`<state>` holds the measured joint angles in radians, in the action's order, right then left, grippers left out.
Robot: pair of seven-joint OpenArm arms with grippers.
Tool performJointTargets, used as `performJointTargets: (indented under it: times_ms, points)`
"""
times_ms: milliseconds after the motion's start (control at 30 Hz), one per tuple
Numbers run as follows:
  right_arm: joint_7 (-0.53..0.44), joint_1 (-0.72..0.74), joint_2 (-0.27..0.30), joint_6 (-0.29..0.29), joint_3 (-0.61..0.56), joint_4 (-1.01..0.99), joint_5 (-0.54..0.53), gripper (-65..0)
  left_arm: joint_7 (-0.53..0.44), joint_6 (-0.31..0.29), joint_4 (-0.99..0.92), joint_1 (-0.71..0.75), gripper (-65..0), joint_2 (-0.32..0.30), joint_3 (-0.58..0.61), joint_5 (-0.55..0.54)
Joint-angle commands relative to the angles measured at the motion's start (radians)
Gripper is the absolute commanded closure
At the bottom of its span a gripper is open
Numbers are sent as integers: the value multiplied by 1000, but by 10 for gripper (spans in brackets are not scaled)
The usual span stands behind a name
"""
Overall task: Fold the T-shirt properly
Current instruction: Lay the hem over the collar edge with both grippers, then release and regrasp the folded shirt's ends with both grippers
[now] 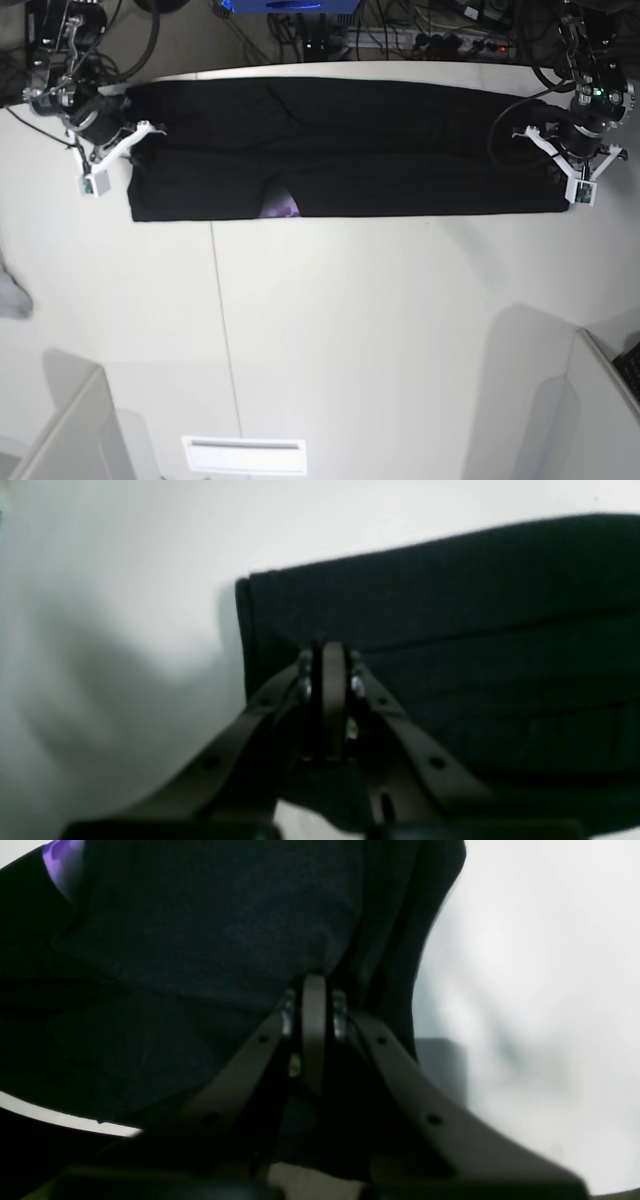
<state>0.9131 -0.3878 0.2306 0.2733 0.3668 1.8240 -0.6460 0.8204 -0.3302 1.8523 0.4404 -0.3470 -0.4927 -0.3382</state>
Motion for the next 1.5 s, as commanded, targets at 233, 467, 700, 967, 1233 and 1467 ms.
performJointTargets:
  times_ms: [233,467,700,967,1233,1467]
  points:
    - [-15,-3,14,5,8,13,-8,-114,-17,3,13,5,-298,-21,-17,1]
    - [-18,-29,6,8,99,23,-8,-228,-20,3,53,-2,-471,21,-149,-9]
    - [-18,-35,-21,16,94,119,-13,-146,-26,1,105,-15,-184,111,-202,-11]
    - [-18,54,-44,129,33,13,-7,0,-25,4,23,-90,0,161,-163,1]
    - [-50,134,-15,133,31,-198,-5,0,-28,6,-211,-168,0,156,-160,1]
    - [-114,243,36,131,30,-432,-5,0,-28,7,-352,-274,0,154,-157,3]
